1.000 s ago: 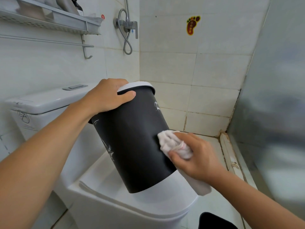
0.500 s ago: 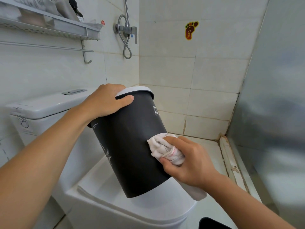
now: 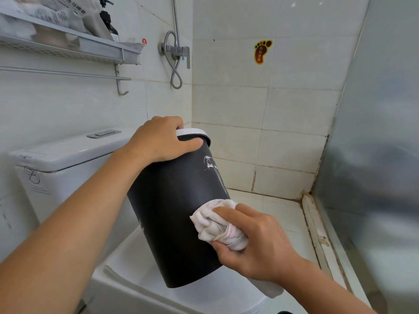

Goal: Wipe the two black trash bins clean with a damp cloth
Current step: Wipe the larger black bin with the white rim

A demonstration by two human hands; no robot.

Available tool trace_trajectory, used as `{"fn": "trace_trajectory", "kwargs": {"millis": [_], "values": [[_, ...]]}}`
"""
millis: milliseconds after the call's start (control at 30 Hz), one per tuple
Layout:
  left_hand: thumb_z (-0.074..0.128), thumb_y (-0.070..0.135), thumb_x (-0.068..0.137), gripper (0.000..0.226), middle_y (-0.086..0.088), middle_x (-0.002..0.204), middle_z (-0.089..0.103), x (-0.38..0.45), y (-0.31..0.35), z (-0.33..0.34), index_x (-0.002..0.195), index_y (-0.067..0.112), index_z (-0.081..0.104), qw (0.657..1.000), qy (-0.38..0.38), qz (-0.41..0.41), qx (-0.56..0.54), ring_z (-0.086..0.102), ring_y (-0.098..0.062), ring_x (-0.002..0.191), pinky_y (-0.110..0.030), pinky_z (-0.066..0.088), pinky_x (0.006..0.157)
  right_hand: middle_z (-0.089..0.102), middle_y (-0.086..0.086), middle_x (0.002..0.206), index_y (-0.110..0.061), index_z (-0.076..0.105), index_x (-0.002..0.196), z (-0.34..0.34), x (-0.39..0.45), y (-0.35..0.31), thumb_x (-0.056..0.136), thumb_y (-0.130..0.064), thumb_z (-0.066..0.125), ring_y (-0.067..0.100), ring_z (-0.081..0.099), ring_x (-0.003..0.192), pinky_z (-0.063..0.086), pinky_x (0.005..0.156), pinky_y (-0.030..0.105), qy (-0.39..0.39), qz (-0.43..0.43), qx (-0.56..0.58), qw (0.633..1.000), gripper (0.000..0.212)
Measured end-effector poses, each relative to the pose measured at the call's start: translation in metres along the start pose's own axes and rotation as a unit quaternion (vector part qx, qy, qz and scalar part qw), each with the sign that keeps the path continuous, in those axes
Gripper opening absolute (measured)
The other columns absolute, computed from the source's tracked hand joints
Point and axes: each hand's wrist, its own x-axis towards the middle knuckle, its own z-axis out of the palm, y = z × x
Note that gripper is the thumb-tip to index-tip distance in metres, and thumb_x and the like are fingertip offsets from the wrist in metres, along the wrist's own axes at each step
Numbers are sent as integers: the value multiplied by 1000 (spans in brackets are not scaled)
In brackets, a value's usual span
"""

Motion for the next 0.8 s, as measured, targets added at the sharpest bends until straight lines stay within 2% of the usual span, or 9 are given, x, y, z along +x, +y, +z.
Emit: {"fn": "trace_trajectory", "kwargs": {"millis": [100,333,500,600,667,800], "values": [[70,74,79,53,5,86,58,3,-1,1,78,25,49,998,-43,-5,44,56,-21,81,-35,36,64,62,-17,93,-43,67,120,0,2,-1,79,-50,74,10,60,72,52,58,30,-1,9,8,1000,43],[75,71,79,58,3,80,57,-1,-3,-2,72,22,46,999,-50,13,-2,52,-16,71,-34,32,59,59,-13,86,-43,66,118,2,18,-12,82,-57,69,11,56,70,48,55,28,2,1,-26,1000,39],[60,77,87,57,4,79,59,-4,-2,-1,74,23,49,998,-42,46,2,55,-13,74,-35,34,59,63,-14,88,-42,64,121,-5,56,-6,82,-63,63,11,61,75,54,62,33,34,48,-4,998,45],[54,76,91,56,3,77,59,-6,-4,-2,73,23,48,998,-34,51,3,54,-14,73,-35,34,59,68,-11,85,-40,66,111,-4,81,3,82,-60,63,10,64,79,56,69,38,44,106,52,992,35],[54,75,92,56,3,77,58,-7,-5,-2,73,22,47,998,-33,47,7,54,-15,72,-35,33,58,69,-13,86,-40,67,111,-1,82,2,83,-56,66,8,65,80,56,69,36,45,122,81,988,32],[55,77,90,60,2,78,59,-6,-9,-2,74,19,50,998,-36,42,7,55,-16,76,-35,37,61,68,-16,92,-38,65,116,-3,45,-7,81,-57,68,7,64,78,53,67,29,31,62,48,996,40]]}}
